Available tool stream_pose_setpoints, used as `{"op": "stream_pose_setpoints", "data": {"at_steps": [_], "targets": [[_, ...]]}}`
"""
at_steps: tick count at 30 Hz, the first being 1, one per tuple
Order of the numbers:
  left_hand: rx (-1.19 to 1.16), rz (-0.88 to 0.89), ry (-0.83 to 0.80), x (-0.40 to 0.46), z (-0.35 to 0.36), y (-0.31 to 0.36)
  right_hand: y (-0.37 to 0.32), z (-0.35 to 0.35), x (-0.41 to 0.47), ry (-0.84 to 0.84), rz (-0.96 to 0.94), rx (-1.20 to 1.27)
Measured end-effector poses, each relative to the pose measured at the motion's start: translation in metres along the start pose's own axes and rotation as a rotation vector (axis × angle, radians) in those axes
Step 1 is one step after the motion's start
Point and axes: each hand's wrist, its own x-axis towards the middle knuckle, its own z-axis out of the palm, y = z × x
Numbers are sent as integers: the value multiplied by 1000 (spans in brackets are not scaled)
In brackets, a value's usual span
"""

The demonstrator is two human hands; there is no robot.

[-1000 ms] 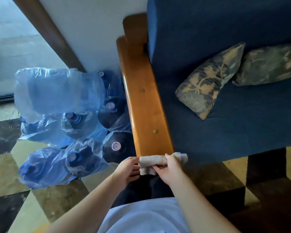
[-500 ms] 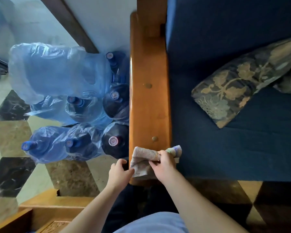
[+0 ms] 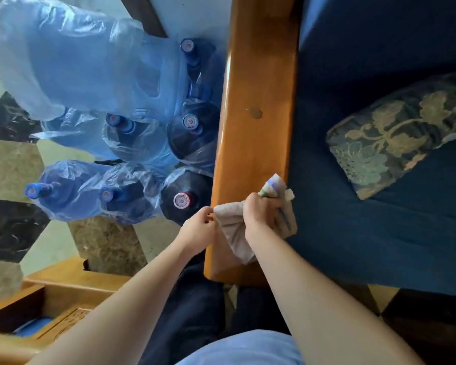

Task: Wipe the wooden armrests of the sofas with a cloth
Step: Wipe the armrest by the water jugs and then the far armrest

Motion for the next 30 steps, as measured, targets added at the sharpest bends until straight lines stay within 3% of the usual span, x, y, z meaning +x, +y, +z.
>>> {"op": "stream_pose_setpoints", "data": {"at_steps": [4, 9, 14, 17, 22, 27, 30], "targets": [[-119, -97, -77, -4, -8, -24, -14, 12, -3, 47, -428, -298], [-303, -219, 22, -17, 1, -70, -21, 14, 5, -179, -904, -917], [40, -134, 189, -36, 12, -91, 29, 8, -6, -359, -1284, -1227], [26, -80, 249, -40, 15, -87, 79, -8, -8, -494, -1405, -1306], [138, 174, 294, -33, 17, -64, 124, -45, 10, -725, -1570, -1381], [401, 484, 286, 2, 15, -14, 117, -75, 34, -576, -1600, -1197], [556, 552, 204, 34, 2, 27, 118, -87, 43, -530, -1491, -1194]]}}
